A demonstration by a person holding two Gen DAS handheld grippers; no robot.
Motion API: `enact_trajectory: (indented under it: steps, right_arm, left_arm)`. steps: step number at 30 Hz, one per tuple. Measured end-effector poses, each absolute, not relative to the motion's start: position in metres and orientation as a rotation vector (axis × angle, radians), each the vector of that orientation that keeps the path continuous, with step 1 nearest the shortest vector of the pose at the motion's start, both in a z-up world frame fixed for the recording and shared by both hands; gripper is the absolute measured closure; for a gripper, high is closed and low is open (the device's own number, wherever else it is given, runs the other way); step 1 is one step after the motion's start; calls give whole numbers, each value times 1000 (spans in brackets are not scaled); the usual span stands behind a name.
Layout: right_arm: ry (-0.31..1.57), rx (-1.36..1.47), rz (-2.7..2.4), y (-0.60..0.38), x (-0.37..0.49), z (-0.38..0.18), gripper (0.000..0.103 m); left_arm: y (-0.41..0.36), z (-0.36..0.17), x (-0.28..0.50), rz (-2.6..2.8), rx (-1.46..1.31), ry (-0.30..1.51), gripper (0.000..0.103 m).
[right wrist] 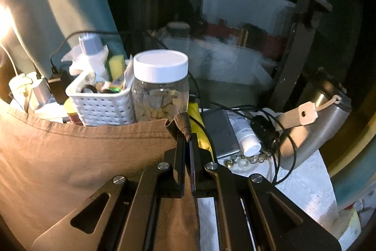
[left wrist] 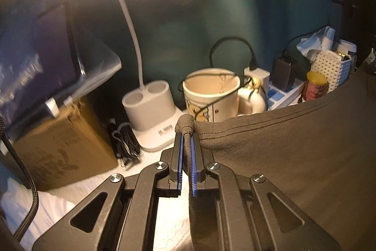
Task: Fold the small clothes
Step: 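Open both grippers to release the folded hem onto the shirt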
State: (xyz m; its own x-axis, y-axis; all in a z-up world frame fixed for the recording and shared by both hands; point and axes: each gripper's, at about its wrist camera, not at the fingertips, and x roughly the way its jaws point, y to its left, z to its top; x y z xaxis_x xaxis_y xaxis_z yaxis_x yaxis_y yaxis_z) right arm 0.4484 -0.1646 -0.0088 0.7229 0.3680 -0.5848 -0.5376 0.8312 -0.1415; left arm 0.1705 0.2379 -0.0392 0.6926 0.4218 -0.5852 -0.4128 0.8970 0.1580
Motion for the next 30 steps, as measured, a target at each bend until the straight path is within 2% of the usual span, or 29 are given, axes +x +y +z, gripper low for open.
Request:
enact_trajectory:
  steps: [10,12,14,15,30]
  right_arm:
    - [624,-365,411,-161,467,-31,96]
    - [620,-361,388,-166,468,-29,90]
    - [635,-346,373,-172,469,-25,70]
    - [636,-338,374,-175,468,-23,67]
    - [628,-323,364,-210,411,-4,67]
  left_arm:
    - [255,-69,184,523,-20,772,97]
    - [261,-70,182,538,-41,779,97]
    - [265,-69,178,541,-57,785,97]
    - [265,-67,175,543,-59,783,97]
    - [249,-51,129,539,-156,755,97]
